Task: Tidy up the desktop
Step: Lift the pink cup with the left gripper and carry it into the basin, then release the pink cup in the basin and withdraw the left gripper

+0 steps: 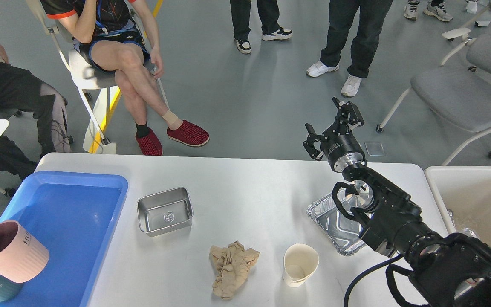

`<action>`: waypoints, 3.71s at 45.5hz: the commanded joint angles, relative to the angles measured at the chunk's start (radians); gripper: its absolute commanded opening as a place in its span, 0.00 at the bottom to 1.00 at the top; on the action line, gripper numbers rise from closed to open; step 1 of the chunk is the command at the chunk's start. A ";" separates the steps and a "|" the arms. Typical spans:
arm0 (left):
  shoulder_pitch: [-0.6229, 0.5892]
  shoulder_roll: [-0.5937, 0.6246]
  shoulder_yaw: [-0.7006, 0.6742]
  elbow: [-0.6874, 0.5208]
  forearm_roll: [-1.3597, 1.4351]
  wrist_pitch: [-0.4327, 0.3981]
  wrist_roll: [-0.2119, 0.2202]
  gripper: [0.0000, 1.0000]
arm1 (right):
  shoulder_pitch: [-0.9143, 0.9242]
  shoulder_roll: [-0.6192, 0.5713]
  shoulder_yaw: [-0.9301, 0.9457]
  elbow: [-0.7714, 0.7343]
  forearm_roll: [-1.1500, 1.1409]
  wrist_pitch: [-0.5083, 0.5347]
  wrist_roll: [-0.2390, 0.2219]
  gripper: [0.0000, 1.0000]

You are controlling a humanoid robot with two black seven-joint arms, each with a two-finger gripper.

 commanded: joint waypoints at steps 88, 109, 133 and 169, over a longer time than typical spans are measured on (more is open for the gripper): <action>0.046 -0.151 -0.020 0.089 -0.112 0.084 0.011 0.79 | 0.008 0.015 0.000 0.002 0.000 0.003 0.000 1.00; 0.021 -0.204 -0.112 0.211 -0.176 0.068 0.013 0.79 | 0.006 0.015 0.000 0.002 0.000 0.003 0.000 1.00; -0.266 0.164 -0.121 0.183 -0.038 -0.320 -0.129 0.39 | 0.011 0.031 -0.002 0.002 -0.001 0.003 0.000 1.00; -0.273 0.349 -0.236 0.125 -0.029 -0.403 -0.119 0.87 | 0.029 0.041 -0.002 -0.002 -0.001 0.005 0.000 1.00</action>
